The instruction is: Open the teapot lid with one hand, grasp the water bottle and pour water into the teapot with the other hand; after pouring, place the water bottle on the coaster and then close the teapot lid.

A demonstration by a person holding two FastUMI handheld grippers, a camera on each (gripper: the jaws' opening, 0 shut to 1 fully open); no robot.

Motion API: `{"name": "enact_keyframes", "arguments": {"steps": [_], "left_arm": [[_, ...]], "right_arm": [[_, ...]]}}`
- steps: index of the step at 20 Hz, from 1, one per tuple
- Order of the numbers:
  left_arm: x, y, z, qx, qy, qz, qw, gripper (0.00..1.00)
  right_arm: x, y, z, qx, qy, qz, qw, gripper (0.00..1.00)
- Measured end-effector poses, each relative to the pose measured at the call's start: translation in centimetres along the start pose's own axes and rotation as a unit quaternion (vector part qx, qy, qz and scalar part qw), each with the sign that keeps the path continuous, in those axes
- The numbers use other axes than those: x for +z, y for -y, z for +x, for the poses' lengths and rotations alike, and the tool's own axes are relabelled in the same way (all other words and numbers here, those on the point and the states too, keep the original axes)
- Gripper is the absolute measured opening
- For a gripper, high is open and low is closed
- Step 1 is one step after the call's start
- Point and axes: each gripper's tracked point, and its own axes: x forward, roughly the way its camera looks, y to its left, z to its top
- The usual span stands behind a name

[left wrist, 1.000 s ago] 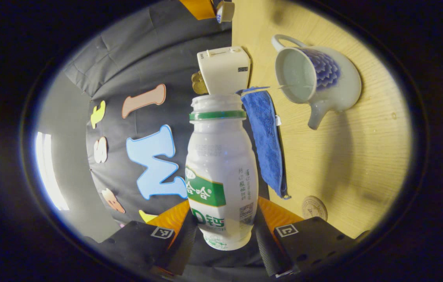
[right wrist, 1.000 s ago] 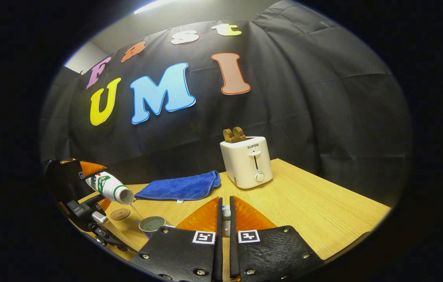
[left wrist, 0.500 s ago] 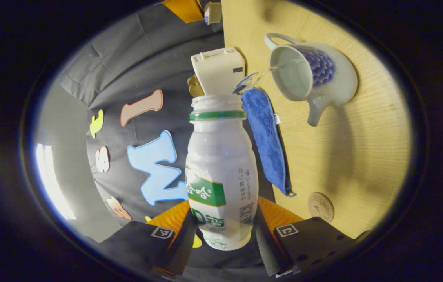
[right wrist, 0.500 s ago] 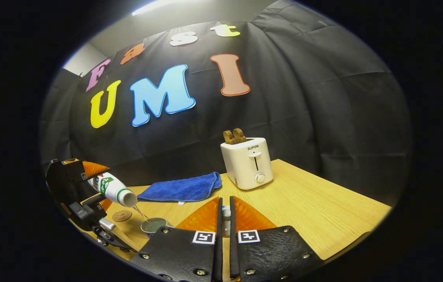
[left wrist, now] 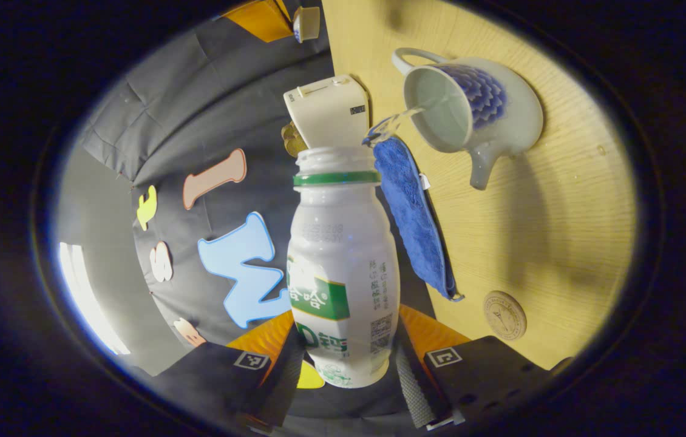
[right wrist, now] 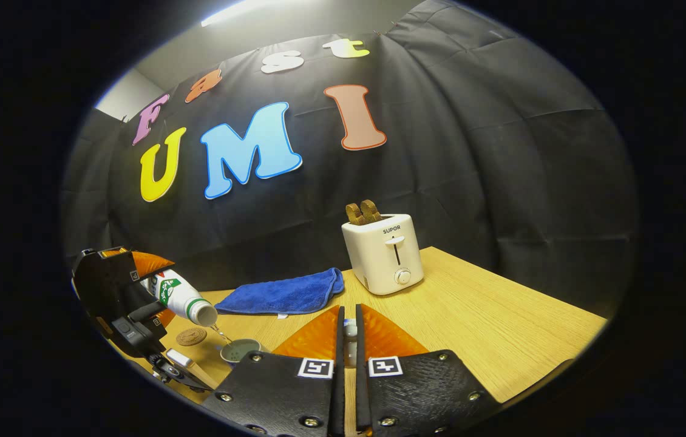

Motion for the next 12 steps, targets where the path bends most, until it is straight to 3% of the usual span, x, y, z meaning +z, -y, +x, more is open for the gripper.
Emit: {"name": "enact_keyframes", "arguments": {"steps": [12], "left_arm": [[0.61, -0.87, -0.07, 0.009, 0.013, 0.058, 0.998, 0.84]], "right_arm": [[0.31, 0.02, -0.18, 0.003, 0.003, 0.01, 1.0, 0.06]]}}
